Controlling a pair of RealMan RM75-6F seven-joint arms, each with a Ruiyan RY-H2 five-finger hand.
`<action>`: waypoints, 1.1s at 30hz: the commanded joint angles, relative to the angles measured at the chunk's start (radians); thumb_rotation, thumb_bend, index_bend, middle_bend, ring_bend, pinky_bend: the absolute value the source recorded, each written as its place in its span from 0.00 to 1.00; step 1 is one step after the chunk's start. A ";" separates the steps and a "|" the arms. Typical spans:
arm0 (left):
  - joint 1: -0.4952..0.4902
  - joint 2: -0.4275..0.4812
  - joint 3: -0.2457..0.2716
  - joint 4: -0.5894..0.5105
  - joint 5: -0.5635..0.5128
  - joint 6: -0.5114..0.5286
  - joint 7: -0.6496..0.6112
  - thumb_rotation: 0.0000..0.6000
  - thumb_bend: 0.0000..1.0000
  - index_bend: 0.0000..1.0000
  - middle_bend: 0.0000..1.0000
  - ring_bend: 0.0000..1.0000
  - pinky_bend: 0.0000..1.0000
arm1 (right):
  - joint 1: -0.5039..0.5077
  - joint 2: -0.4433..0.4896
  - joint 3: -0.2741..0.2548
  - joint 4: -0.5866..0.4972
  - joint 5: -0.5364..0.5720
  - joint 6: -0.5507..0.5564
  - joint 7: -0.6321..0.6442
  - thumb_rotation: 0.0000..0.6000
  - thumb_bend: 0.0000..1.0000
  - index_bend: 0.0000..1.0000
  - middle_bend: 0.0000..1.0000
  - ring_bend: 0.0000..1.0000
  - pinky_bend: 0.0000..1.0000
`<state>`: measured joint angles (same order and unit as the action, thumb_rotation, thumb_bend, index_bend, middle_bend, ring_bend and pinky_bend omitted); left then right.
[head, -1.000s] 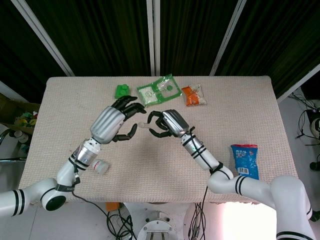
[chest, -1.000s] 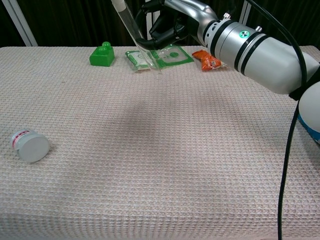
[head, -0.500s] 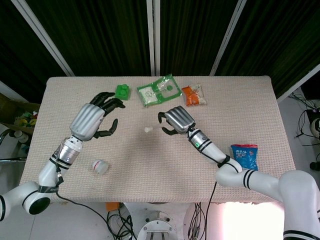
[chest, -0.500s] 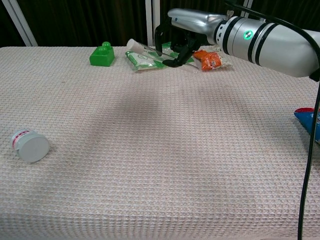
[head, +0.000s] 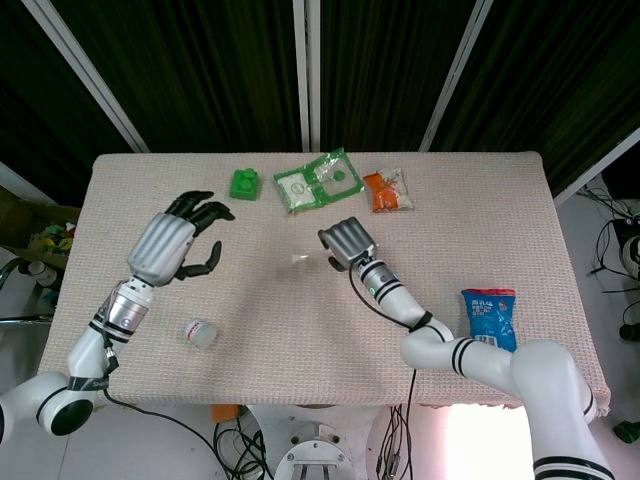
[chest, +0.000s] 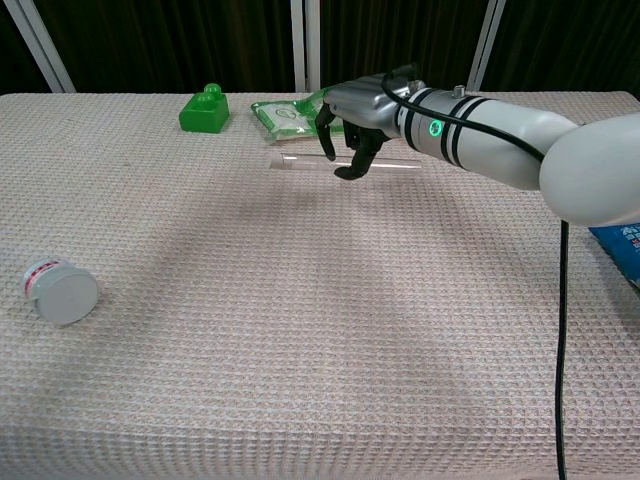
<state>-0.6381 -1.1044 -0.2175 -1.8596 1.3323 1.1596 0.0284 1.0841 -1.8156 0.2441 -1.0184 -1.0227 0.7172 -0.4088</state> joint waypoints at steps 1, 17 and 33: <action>0.004 0.002 0.001 0.001 0.001 0.003 -0.003 0.63 0.56 0.27 0.23 0.12 0.13 | 0.013 -0.021 -0.001 0.017 0.028 -0.007 -0.037 1.00 0.68 0.88 1.00 0.98 1.00; 0.027 0.000 0.006 0.011 0.025 0.018 -0.030 0.62 0.56 0.27 0.23 0.12 0.13 | -0.010 -0.020 0.001 -0.040 0.144 0.001 -0.098 1.00 0.15 0.50 0.99 0.97 1.00; 0.113 0.144 0.028 0.023 -0.026 0.040 -0.019 0.62 0.55 0.28 0.23 0.12 0.12 | -0.256 0.374 0.001 -0.465 0.018 0.272 0.069 1.00 0.08 0.40 0.88 0.90 1.00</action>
<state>-0.5489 -0.9895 -0.2012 -1.8458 1.3237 1.1968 0.0146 0.9291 -1.5791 0.2561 -1.3539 -0.9439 0.8865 -0.4019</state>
